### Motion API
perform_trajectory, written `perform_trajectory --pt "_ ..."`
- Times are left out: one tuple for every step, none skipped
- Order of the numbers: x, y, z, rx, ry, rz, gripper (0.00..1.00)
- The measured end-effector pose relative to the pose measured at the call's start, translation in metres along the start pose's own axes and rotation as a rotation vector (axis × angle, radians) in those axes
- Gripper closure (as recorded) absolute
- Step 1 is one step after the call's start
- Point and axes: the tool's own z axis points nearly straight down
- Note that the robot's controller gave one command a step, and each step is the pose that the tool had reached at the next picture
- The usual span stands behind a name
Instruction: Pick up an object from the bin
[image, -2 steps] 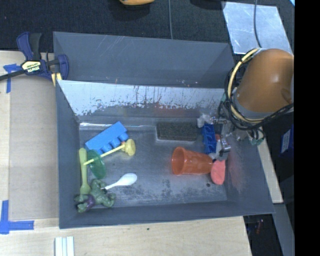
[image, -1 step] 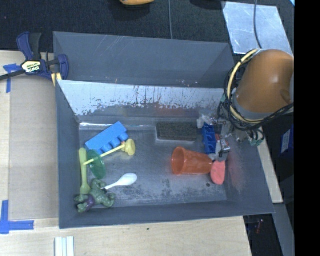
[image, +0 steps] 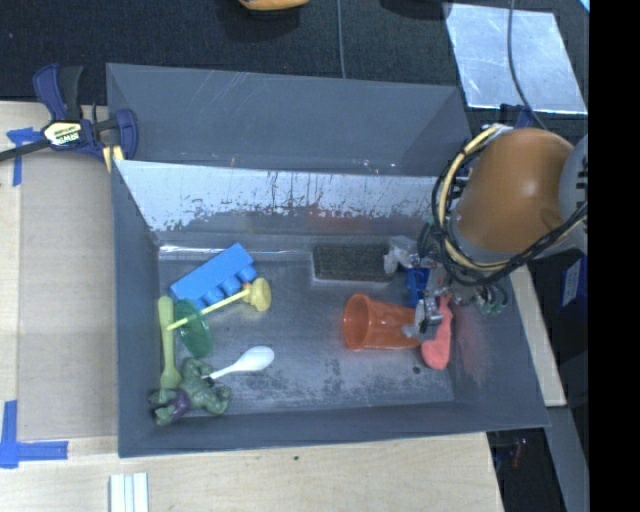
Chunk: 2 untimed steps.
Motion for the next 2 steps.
perform_trajectory --pt "0.027 0.0 0.04 -0.003 0.007 0.072 0.0" --pt "0.021 0.006 0.058 -0.002 0.003 0.243 0.0"
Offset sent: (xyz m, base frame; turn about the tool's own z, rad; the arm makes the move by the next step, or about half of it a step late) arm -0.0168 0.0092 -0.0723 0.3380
